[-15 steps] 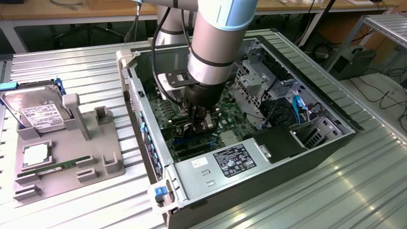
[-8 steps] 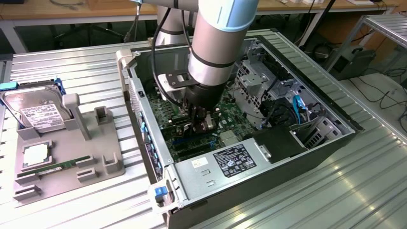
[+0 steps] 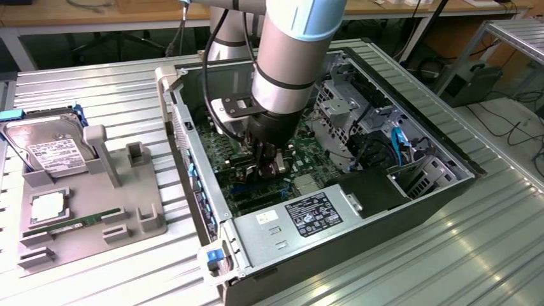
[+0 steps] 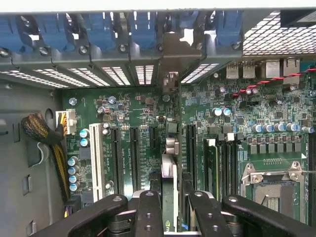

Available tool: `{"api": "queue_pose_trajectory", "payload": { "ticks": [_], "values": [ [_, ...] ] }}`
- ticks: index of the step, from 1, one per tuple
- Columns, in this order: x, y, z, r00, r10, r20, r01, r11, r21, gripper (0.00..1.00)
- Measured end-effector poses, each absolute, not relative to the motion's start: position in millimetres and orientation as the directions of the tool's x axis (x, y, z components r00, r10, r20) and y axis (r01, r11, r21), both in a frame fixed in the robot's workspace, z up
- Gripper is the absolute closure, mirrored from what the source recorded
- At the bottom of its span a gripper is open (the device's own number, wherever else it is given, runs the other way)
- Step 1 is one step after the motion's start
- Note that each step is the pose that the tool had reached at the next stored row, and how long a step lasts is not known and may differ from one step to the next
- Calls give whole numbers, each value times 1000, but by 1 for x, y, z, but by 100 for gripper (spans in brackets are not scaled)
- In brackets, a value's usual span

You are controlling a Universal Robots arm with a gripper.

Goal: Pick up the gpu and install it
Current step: 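Insert the gpu into the slot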

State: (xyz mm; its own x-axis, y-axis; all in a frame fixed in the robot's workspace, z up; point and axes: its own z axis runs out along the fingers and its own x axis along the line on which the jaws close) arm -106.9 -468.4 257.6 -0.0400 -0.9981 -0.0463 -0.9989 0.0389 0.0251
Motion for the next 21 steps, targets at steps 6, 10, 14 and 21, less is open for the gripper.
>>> {"api": "queue_pose_trajectory", "payload": {
  "ticks": [6, 10, 14, 21],
  "values": [
    [-107, -468, 258, -40, -998, -46, -999, 39, 25, 74],
    [-107, -468, 256, -40, -998, -46, -999, 39, 25, 74],
    [-107, -468, 255, -40, -998, -47, -999, 39, 25, 74],
    [-109, -468, 254, -39, -998, -54, -999, 38, 26, 74]
  ]
}}
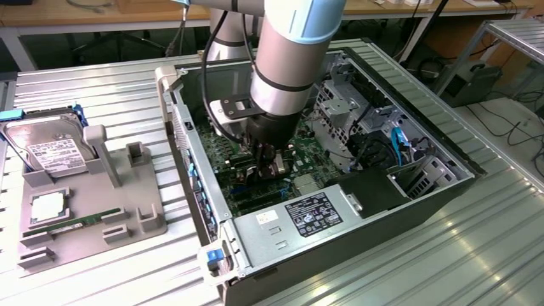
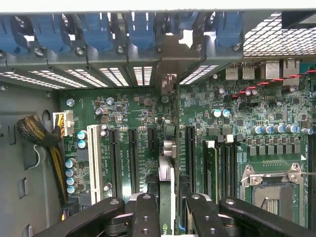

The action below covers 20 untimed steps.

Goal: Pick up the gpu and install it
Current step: 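Insert the gpu into the slot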

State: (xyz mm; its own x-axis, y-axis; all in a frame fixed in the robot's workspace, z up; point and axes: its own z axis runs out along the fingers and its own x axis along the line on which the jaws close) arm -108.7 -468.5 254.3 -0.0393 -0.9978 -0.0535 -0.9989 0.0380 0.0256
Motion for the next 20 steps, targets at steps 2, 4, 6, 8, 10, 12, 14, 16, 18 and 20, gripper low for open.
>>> {"api": "queue_pose_trajectory", "payload": {
  "ticks": [2, 4, 6, 8, 10, 12, 14, 16, 18, 20],
  "values": [
    [-109, -468, 254, -39, -998, -54, -999, 38, 26, 74],
    [-109, -468, 254, -39, -998, -54, -999, 38, 25, 74],
    [-109, -468, 254, -39, -998, -58, -999, 38, 25, 74],
    [-109, -468, 255, -39, -997, -61, -999, 37, 25, 74],
    [-109, -467, 256, -38, -997, -64, -999, 36, 25, 74],
    [-109, -467, 257, -38, -997, -65, -999, 36, 26, 74],
    [-109, -467, 257, -37, -997, -67, -999, 36, 26, 74],
    [-109, -467, 257, -37, -997, -67, -999, 35, 26, 74],
    [-109, -467, 255, -36, -997, -66, -999, 35, 26, 74],
    [-109, -467, 254, -36, -997, -66, -999, 35, 26, 74]
  ]
}}
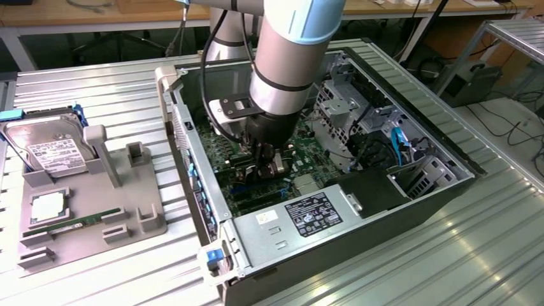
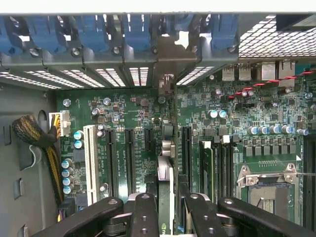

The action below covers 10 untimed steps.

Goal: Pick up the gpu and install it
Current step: 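Insert the gpu into the slot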

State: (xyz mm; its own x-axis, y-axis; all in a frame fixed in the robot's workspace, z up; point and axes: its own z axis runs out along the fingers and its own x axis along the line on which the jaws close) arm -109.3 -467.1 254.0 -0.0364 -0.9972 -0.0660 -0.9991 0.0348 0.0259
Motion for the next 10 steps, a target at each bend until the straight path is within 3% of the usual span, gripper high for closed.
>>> {"api": "queue_pose_trajectory", "payload": {
  "ticks": [10],
  "values": [
    [-109, -467, 249, -35, -997, -67, -999, 33, 26, 74]
  ]
}}
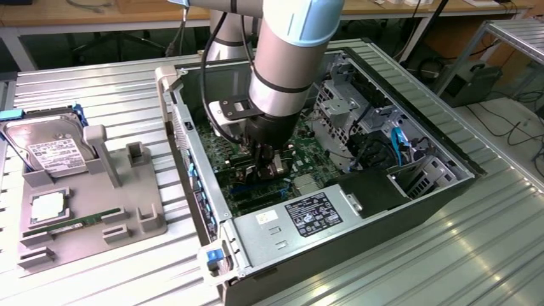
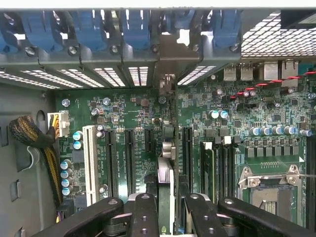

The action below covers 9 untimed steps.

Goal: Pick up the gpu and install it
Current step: 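Insert the gpu into the slot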

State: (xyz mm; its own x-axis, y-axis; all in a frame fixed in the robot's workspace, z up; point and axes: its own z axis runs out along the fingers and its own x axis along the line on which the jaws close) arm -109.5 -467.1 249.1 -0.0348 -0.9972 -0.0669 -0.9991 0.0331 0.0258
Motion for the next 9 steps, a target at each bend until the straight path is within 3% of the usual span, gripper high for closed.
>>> {"api": "queue_pose_trajectory", "payload": {
  "ticks": [9],
  "values": [
    [-109, -467, 258, -25, -997, -74, -999, 23, 26, 74]
  ]
}}
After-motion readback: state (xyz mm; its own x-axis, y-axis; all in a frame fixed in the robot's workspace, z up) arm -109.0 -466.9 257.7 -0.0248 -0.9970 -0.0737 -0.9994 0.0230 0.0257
